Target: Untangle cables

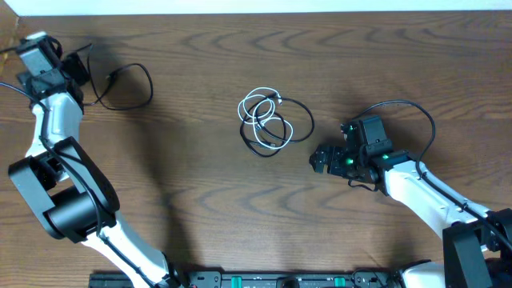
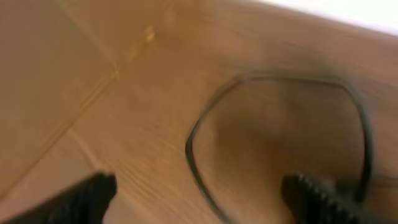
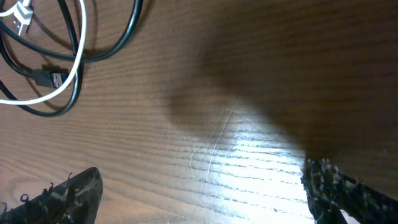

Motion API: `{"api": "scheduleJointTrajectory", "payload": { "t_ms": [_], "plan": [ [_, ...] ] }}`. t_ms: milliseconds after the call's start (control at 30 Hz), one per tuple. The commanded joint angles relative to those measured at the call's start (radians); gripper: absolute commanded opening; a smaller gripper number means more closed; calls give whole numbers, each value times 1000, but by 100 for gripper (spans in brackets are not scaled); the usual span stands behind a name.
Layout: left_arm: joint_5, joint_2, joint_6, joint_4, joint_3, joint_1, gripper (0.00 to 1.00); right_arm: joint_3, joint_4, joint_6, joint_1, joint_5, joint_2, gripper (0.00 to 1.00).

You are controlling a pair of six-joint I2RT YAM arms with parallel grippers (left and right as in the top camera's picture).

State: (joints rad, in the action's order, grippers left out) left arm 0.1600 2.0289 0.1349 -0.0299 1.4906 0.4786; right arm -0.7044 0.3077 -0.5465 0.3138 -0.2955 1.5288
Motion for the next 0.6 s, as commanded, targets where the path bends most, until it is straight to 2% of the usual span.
{"api": "scheduleJointTrajectory", "payload": {
  "t_ms": [0, 133, 167, 233, 333, 367, 467, 500, 567],
  "plan": [
    [-80, -12, -57, -114, 19, 3, 88, 7, 0, -26, 9, -4, 2, 99],
    [-449, -12, -67, -198, 19, -1, 88, 7, -1, -26, 9, -11, 2, 99],
    [-467, -12, -94, -200, 19, -4, 88, 7, -1, -26, 9, -11, 2, 99],
    [-465, -12, -171, -215, 19, -17, 89, 7, -1, -26, 9, -13, 2, 99],
    [-454, -8, -182, -257, 19, -26, 89, 7, -1, -26, 9, -23, 2, 99],
    [-417, -3, -182, -279, 17, -29, 96, 7, -1, -26, 9, -25, 2, 99],
    [-343, 20, -181, -328, 16, -31, 96, 7, -2, -25, 9, -24, 2, 99],
    [-344, 25, -182, -333, 16, -31, 95, 7, -2, -25, 9, -25, 2, 99],
    [-351, 47, -182, -337, 14, -32, 82, 7, -2, -25, 9, -25, 2, 99]
  ]
}}
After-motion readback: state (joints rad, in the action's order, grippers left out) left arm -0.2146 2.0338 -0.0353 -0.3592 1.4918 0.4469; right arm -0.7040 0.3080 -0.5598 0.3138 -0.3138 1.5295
